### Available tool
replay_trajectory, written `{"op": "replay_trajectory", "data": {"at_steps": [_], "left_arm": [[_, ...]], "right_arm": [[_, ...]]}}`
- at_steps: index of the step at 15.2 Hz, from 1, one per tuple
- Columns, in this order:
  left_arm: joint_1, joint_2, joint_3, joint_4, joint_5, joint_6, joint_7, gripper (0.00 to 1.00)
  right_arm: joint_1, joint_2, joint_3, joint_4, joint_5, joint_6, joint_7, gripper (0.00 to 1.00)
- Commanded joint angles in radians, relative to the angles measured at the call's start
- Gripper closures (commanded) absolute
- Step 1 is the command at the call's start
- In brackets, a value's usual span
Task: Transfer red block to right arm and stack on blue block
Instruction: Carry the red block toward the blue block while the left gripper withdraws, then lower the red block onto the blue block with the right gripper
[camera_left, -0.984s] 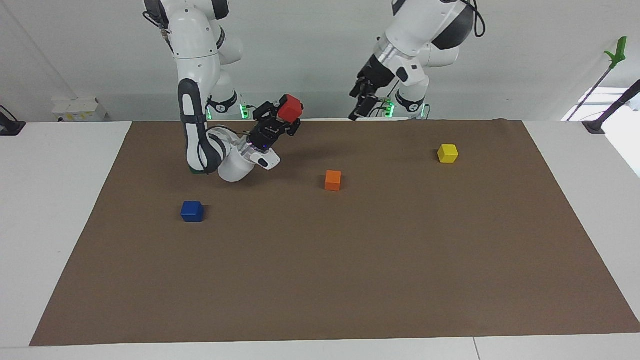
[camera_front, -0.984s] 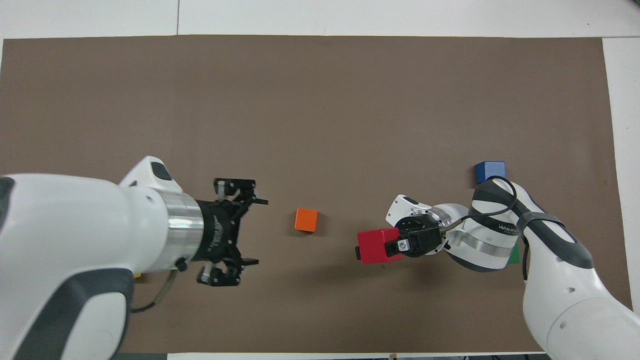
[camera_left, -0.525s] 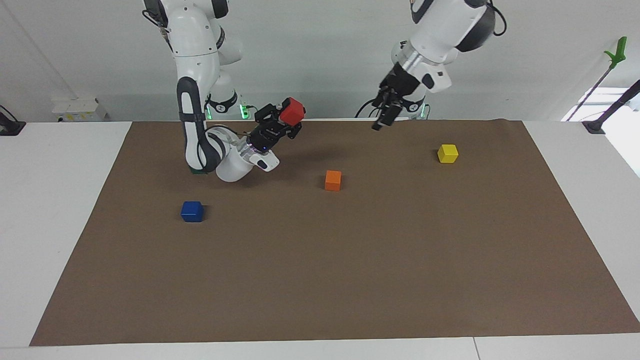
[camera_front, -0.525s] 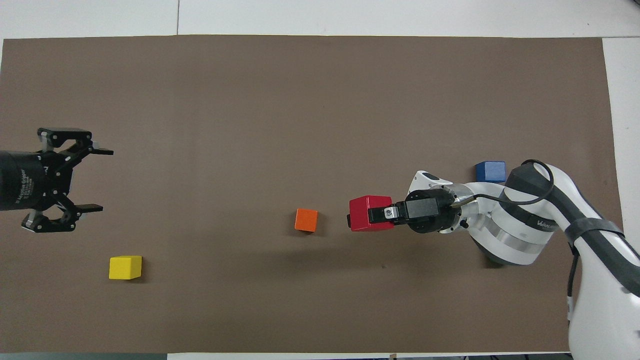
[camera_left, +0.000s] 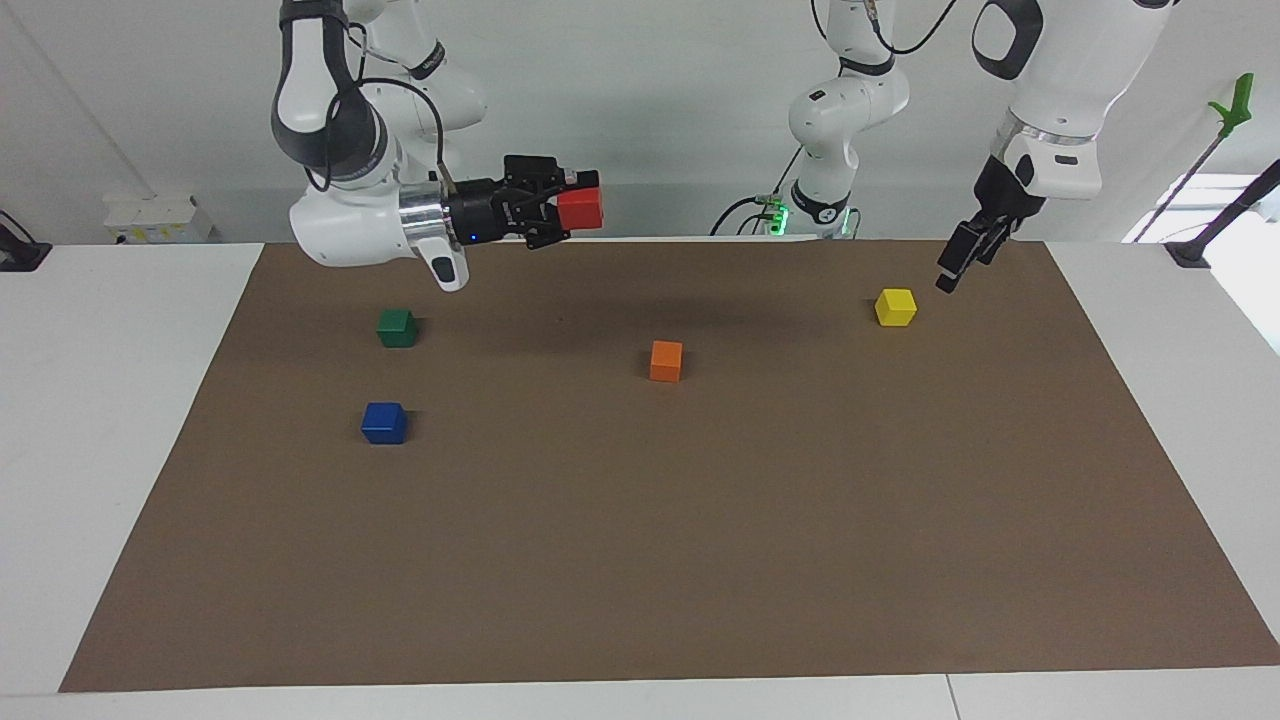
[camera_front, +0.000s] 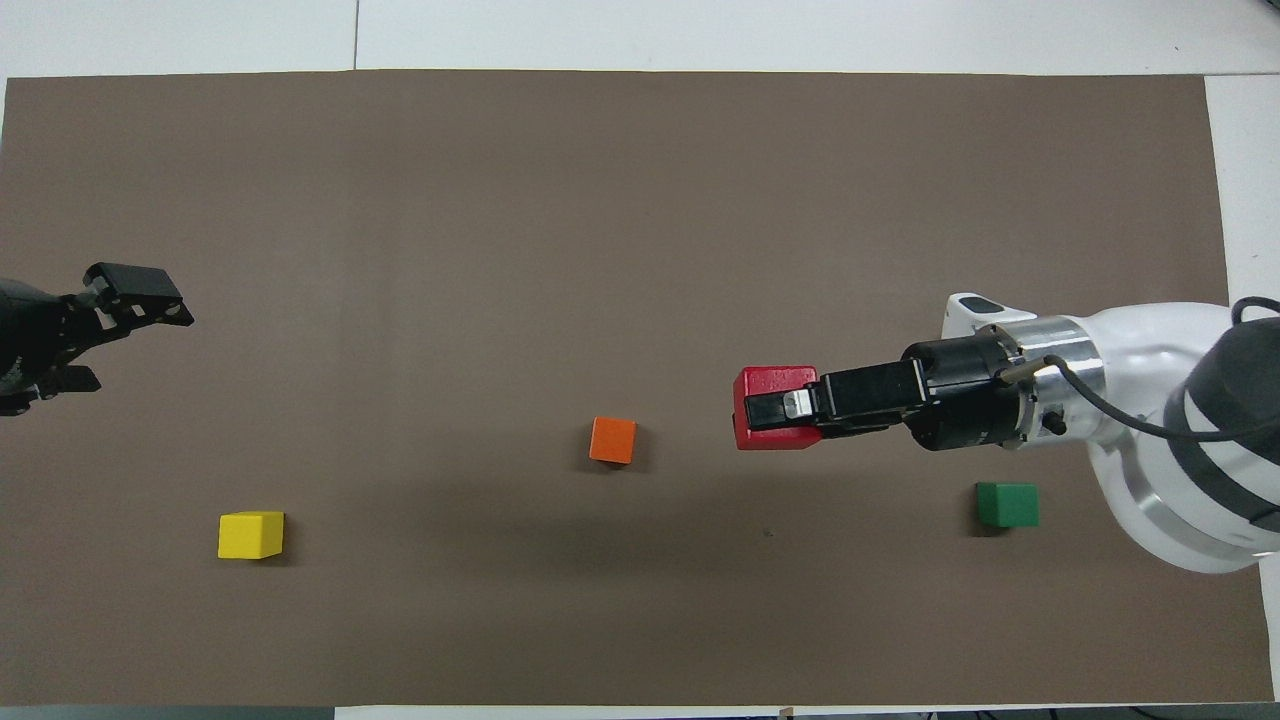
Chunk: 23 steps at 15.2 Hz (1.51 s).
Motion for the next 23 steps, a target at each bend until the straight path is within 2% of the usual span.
{"op": "replay_trajectory", "data": {"at_steps": [1,4,7,10,15,20,23], "left_arm": [[-0.083,0.204,0.029,0.252,0.136,-0.136,0.111,0.0],[-0.24,0.213,0.212,0.271,0.147,-0.166,0.19,0.0],[-0.263,0.203,0.245,0.262,0.128,-0.172,0.242,0.0],[-0.291,0.213,0.277,0.27,0.097,-0.176,0.254,0.0],[-0.318,0.203,0.293,0.256,0.095,-0.19,0.256,0.0],[-0.354,0.183,0.294,0.227,0.097,-0.181,0.244,0.0],[-0.355,0.18,0.307,0.225,0.095,-0.219,0.244,0.0]], "right_arm": [[-0.015,-0.052,0.003,0.09,-0.227,0.045,0.148,1.0],[-0.033,-0.081,0.003,0.144,-0.411,0.034,0.205,1.0],[-0.035,-0.095,0.003,0.185,-0.624,0.033,0.211,1.0],[-0.042,-0.086,0.009,0.236,-0.894,0.033,0.222,1.0],[-0.03,-0.081,0.014,0.222,-1.308,0.047,0.244,1.0],[-0.076,-0.032,0.014,0.15,-1.462,0.131,0.242,1.0],[-0.122,0.075,0.014,0.138,-1.469,0.236,0.247,1.0]]}}
